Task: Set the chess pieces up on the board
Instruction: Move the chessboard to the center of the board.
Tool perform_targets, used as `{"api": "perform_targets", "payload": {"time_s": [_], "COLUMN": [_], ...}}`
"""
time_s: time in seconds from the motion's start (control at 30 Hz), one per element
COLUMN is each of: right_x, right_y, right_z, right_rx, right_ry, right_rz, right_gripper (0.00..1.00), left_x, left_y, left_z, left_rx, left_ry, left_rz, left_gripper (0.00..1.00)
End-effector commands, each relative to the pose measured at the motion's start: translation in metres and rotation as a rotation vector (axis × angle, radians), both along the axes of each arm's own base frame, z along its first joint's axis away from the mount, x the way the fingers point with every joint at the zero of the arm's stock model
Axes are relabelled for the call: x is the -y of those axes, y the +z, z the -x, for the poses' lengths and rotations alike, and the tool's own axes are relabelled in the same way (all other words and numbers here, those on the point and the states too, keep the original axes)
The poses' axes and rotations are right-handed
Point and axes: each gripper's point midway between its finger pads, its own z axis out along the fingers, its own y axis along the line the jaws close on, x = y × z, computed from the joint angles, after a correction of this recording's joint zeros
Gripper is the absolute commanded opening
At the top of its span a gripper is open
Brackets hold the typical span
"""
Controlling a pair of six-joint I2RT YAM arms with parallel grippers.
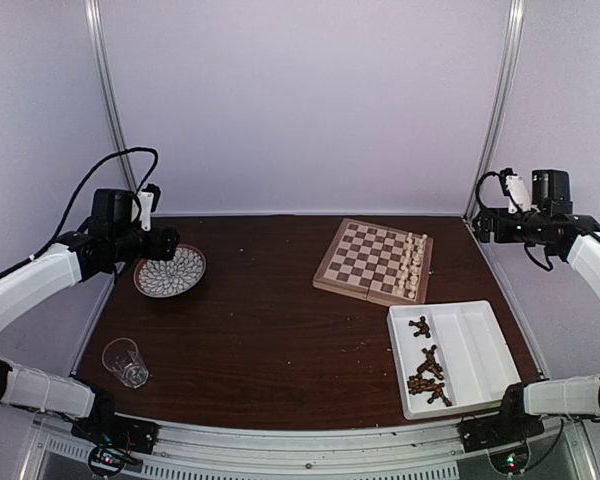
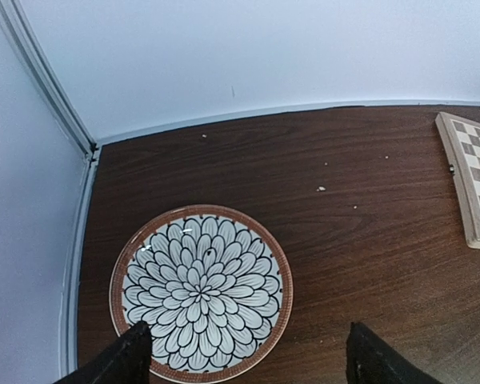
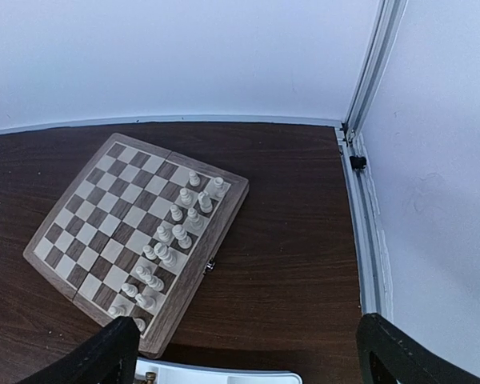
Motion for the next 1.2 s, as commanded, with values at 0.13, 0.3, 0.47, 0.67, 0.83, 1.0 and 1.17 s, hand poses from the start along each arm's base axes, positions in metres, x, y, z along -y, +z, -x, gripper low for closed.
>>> {"api": "perform_targets", "payload": {"time_s": [0.13, 0.3, 0.47, 0.67, 0.83, 1.0, 1.17], "right_x": [-0.017, -0.020, -0.014, -0.002, 0.014, 0.019, 0.016], "right_y": [-0.009, -0.026, -0.052, -0.088, -0.117, -0.163, -0.190], "right_z": [0.005, 0.007, -0.005, -0.047, -0.079, -0.100, -0.119], "right_rx": [0.001, -0.053, -0.153, -0.256, -0.346, -0.457, -0.513], "right_ry": [0.145, 0.203, 0.212, 0.141, 0.039, 0.004, -0.008], "right_rz": [0.076, 0.122, 0.181, 0.161, 0.139, 0.126, 0.068], "right_gripper": [0.99, 0.96, 0.73, 0.33, 0.17, 0.08, 0.05], "left_x": [0.033, 0.060, 0.106, 0.183, 0.235, 0.276, 0.300], "left_y": [0.019, 0.014, 0.007, -0.017, -0.045, -0.083, -0.122], "left_z": [-0.009, -0.008, -0.012, -0.027, -0.047, -0.073, -0.094], "left_rx": [0.046, -0.002, -0.115, -0.257, -0.306, -0.383, -0.424], "left_ry": [-0.156, -0.262, -0.327, -0.329, -0.311, -0.291, -0.266], "left_rz": [0.149, 0.206, 0.275, 0.334, 0.328, 0.360, 0.364], "left_gripper": [0.82, 0.79, 0.76, 0.75, 0.79, 0.82, 0.79]}}
